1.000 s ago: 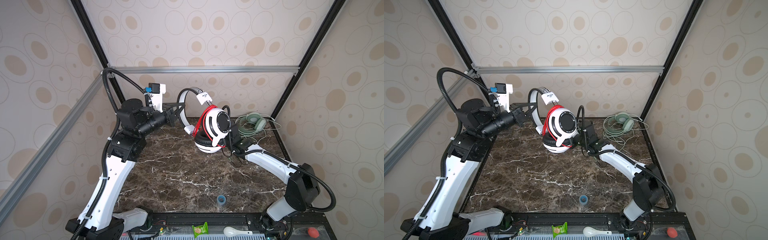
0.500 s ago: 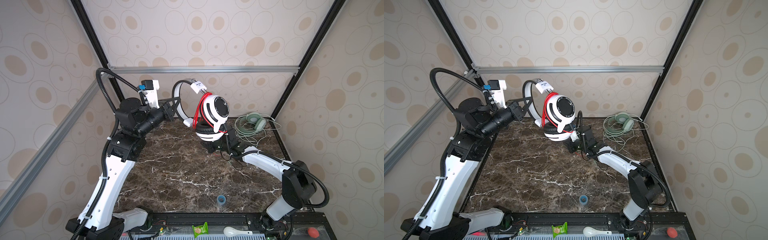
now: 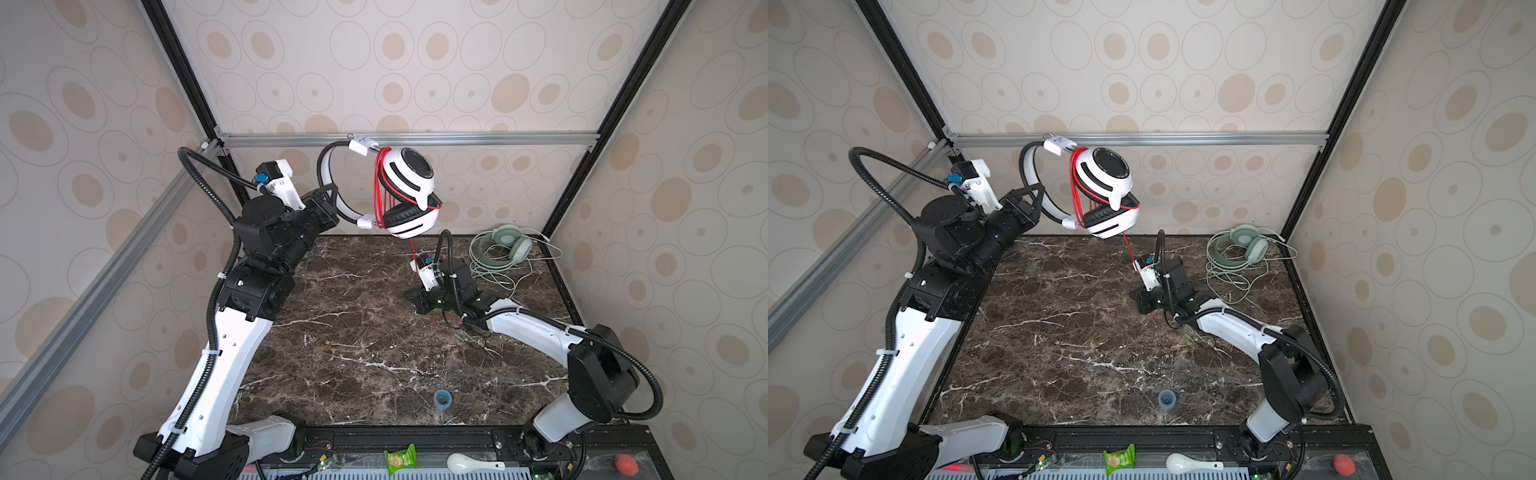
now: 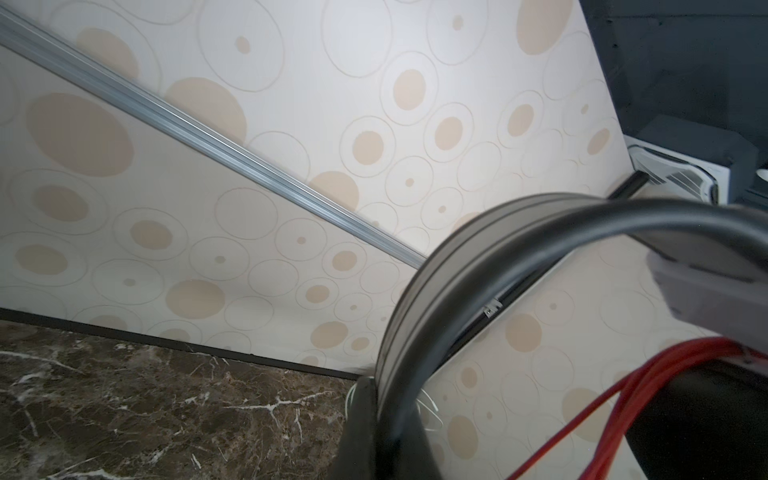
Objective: Wrap the headphones
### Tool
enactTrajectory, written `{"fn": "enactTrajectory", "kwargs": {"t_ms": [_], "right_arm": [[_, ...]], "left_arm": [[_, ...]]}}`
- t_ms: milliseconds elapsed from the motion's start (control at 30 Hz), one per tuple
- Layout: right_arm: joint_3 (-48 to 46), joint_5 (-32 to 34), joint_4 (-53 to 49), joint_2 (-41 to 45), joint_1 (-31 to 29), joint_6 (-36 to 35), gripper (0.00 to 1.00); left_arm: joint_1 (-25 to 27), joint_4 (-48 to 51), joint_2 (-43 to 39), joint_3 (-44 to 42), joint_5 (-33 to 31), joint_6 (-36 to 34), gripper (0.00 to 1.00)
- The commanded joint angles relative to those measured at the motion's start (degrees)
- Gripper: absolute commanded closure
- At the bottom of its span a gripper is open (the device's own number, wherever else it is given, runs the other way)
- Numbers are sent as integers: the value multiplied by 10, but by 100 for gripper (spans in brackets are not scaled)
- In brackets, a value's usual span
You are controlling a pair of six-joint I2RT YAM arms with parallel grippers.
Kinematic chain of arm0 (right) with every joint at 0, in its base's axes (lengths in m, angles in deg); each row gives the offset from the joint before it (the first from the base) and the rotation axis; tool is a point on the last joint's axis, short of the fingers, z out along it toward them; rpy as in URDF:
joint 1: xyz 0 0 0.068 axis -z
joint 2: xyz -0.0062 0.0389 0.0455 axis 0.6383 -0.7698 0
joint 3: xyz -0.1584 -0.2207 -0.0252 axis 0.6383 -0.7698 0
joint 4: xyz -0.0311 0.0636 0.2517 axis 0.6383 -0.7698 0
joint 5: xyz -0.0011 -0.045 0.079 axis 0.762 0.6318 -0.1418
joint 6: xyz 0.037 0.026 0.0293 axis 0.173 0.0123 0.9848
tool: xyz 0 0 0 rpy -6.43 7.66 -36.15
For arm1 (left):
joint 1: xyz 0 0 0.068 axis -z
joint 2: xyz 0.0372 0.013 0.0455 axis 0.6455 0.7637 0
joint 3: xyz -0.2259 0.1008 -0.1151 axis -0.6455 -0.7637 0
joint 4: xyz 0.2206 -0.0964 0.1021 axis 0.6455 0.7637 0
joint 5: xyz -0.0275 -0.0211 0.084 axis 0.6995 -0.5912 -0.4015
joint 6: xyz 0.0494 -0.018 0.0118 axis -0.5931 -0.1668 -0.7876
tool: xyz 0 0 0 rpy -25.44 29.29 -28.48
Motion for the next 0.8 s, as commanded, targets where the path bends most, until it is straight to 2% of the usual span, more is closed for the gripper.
{"fn": "enactTrajectory", "kwargs": {"t_ms": [0,200,300,467,767], "right_arm": [[-19,48,-58,28,-27,-13,100],[-60,91,-89,72,-56,-13,100],[-61,127,-120,82,-73,-16,100],[-34,186,-194,68,-99,-23,100],[10,222,-231,32,-140,-48,100]], "left_arm": [[-3,-55,3,15,-83,72,100],[-4,-41,30,20,-124,84,100],[-4,-51,40,13,-121,96,100],[-4,-56,50,0,-119,113,100],[-4,-60,66,-30,-120,124,100]]}}
